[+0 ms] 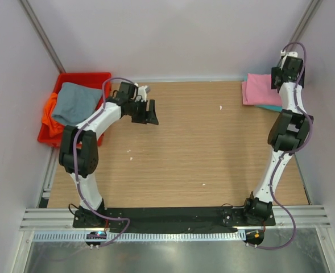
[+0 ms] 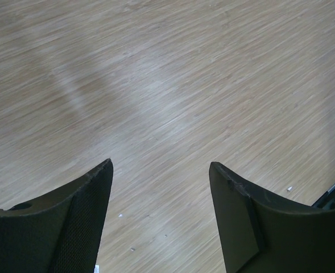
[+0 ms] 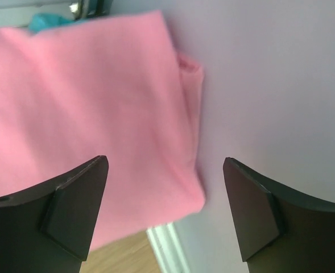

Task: Fold and stack the t-shirts
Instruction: Neatly place the folded tshirt to the corner

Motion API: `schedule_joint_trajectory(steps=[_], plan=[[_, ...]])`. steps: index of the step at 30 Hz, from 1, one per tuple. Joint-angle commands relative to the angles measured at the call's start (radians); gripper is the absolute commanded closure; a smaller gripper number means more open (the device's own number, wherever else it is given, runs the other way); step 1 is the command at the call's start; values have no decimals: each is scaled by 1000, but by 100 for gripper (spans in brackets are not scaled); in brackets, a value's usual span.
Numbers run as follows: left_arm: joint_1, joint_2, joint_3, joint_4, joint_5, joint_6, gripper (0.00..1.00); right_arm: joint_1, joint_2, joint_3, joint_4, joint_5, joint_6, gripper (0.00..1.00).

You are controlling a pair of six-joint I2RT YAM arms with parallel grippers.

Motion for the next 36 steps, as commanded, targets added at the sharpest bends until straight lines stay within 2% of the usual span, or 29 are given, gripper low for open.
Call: schedule_joint_trajectory(steps=[1, 3, 5, 7, 8, 10, 11, 12, 14, 15, 16, 17, 19, 20, 22, 24, 26, 27, 28, 30, 34, 36], plan=[[-2, -107, -15, 63, -26, 10, 30, 6, -258, -128, 101, -81, 132, 11], [-4, -148, -14, 68, -99, 27, 24, 10, -342, -246, 79, -161, 227, 6], [-2, -192, 6, 45, -181, 89, 18, 17, -476, -335, 50, -356, 292, 1], [-1, -223, 18, 36, -307, 137, 16, 26, -572, -484, 52, -485, 372, 0], [-1, -242, 18, 34, -349, 158, 13, 34, -658, -534, 56, -610, 386, 0], [4, -294, 11, 33, -443, 174, 7, 39, -746, -665, 73, -735, 493, 0], [8, -314, 2, 39, -455, 186, 4, 40, -812, -703, 75, -867, 521, 0], [13, -365, -9, 48, -457, 186, 3, 43, -837, -761, 75, -920, 550, 0], [25, -427, -66, 91, -535, 154, 0, 46, -881, -806, 50, -1023, 614, 0], [33, -470, -131, 118, -558, 67, 0, 51, -910, -831, 33, -1110, 622, 0], [45, -537, -156, 138, -560, 33, 0, 53, -926, -840, -23, -1137, 624, 0], [79, -556, -172, 131, -501, 7, 1, 54, -938, -846, -61, -1151, 596, 0], [93, -565, -175, 85, -486, -53, 0, 56, -989, -860, -204, -1099, 544, 0], [93, -567, -170, 18, -432, -29, 0, 56, -1008, -872, -242, -1071, 489, 0], [93, -570, -185, -16, -384, 14, 0, 56, -1093, -923, -337, -963, 438, 0], [91, -594, -237, -30, -359, 11, 0, 56, -1172, -1019, -346, -886, 417, 0], [91, -648, -303, 32, -356, 28, 0, 56, -1306, -1111, -285, -765, 418, 0], [93, -671, -393, 74, -347, 52, 0, 57, -1347, -1212, -246, -722, 441, 0], [91, -694, -440, 114, -342, 82, 0, 57, -1431, -1260, -175, -668, 443, 0], [91, -754, -556, 216, -344, 163, 0, 56, -1499, -1375, -108, -602, 455, 0], [61, -701, -623, 252, -501, 247, 0, 54, -1625, -1504, 39, -476, 467, 0], [58, -676, -658, 261, -499, 266, 0, 54, -1662, -1527, 56, -477, 463, 0]])
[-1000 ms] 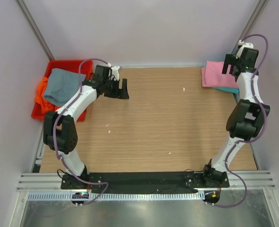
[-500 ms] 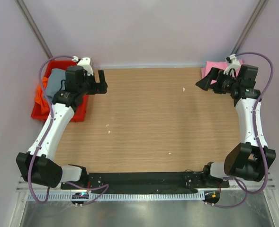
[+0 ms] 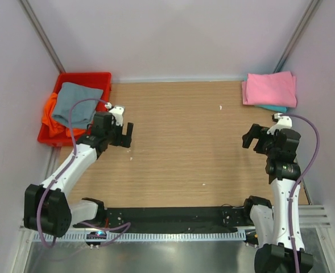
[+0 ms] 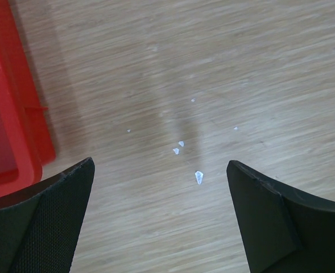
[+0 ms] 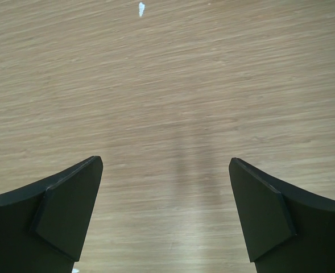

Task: Fold and stack the t-shirts
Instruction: Neatly place the folded tshirt to the corner

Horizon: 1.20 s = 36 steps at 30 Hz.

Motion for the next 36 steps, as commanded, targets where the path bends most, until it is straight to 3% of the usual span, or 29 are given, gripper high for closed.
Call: schedule_joint_trajectory(steps=[1, 8, 16, 21, 25, 27, 30, 36], plan=[[-11, 40, -36, 127, -63, 93, 0, -1, -32, -25, 155, 100, -5, 0], [1, 42, -56, 167, -102, 117, 1, -10, -10, -41, 149, 65, 14, 0], [41, -264, -59, 107, -121, 177, 1, -10, 85, 28, 134, 8, 38, 0], [53, -350, 147, -143, -161, 154, 0, 23, 120, 38, 157, 102, 14, 0], [53, -384, 235, -272, -50, 52, 0, 58, 62, 7, 184, 110, -40, 0], [52, -401, 222, -266, 8, -83, 0, 88, 36, -1, 192, 148, -55, 0], [78, -444, 125, -184, 121, -159, 0, 106, 57, 5, 180, 183, -54, 0], [79, -393, 64, -119, 153, -114, 0, 128, 165, 77, 92, 157, -2, 0]])
